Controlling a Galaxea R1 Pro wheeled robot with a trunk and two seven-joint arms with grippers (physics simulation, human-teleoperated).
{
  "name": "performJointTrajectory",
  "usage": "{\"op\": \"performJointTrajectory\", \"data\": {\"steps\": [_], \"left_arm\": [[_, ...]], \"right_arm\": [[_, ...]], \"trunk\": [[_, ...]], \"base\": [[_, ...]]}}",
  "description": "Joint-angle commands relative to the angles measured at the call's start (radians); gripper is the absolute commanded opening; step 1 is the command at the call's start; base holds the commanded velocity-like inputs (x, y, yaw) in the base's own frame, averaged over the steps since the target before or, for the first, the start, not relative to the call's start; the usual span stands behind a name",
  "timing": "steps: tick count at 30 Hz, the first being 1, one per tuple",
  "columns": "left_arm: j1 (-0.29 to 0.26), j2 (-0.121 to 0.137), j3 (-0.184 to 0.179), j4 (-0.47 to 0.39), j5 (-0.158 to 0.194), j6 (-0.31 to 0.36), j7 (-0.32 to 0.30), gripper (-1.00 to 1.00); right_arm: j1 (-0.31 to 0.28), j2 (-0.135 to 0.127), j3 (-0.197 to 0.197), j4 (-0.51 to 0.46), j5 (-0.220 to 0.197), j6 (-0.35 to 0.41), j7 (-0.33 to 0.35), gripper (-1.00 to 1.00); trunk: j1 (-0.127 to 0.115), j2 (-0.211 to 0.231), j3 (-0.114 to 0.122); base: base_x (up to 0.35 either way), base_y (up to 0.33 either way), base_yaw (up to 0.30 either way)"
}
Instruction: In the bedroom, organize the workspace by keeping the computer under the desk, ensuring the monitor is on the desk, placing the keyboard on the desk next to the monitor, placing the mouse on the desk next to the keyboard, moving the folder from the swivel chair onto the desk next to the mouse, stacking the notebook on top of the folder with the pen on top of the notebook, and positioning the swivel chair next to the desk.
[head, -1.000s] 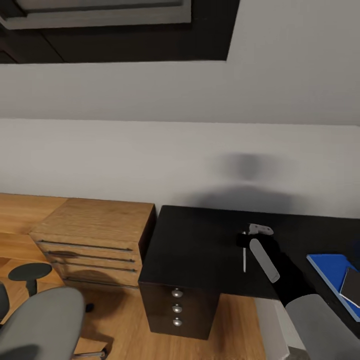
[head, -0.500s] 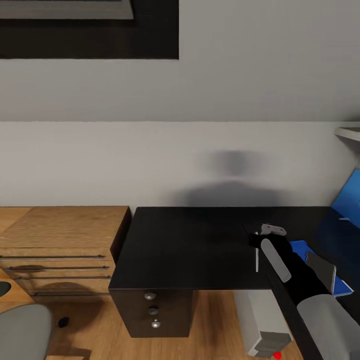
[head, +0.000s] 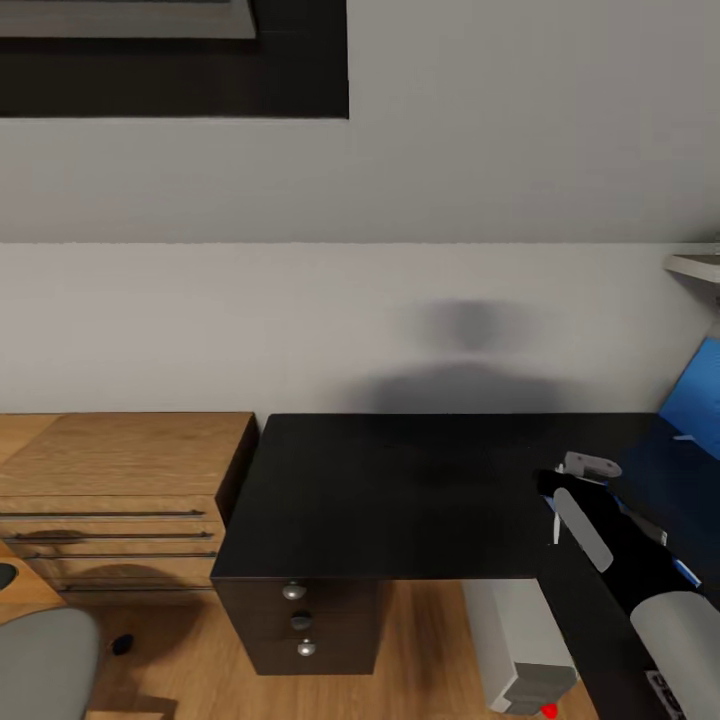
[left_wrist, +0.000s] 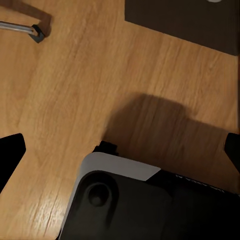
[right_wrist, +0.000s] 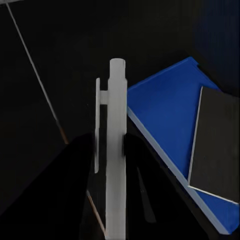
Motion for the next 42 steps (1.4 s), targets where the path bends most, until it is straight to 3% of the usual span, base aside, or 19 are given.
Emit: {"op": "performJointTrajectory", "data": {"steps": [1,8,16,30,35,42], "left_arm": [[0.0,-0.001,0.003,0.0,0.006,-0.003,0.0,1.0],[0.0,-0.001,0.003,0.0,0.007,-0.002,0.0,1.0],[0.0,-0.001,0.003,0.001,0.007,-0.002,0.0,1.0],[0.0,-0.001,0.003,0.001,0.007,-0.004,0.0,1.0],[0.0,0.0,0.003,0.001,0.007,-0.004,0.0,1.0],[0.0,0.0,0.003,0.001,0.008,-0.004,0.0,1.0]], "right_arm": [[-0.001,-0.005,0.004,0.002,-0.01,-0.001,-0.009,-1.0],[-0.002,-0.024,0.003,0.033,-0.006,-0.038,-0.006,-1.0],[-0.002,-0.026,0.003,0.039,-0.006,-0.056,-0.004,-1.0],[-0.002,-0.026,0.003,0.044,-0.005,-0.062,-0.004,-1.0],[-0.003,-0.023,0.009,0.125,0.024,-0.19,0.009,-1.0],[-0.006,-0.023,0.009,0.194,0.042,-0.212,0.02,-1.0]], "trunk": [[0.001,-0.002,-0.002],[0.001,-0.002,-0.002],[0.001,-0.002,0.0],[0.001,-0.002,0.013],[0.001,-0.002,0.014],[0.001,-0.002,0.014]], "base": [[0.0,-0.249,0.0],[0.0,-0.232,0.0],[0.0,-0.097,-0.045],[0.0,-0.003,-0.199],[0.065,0.0,-0.029],[0.139,0.0,-0.001]]}}
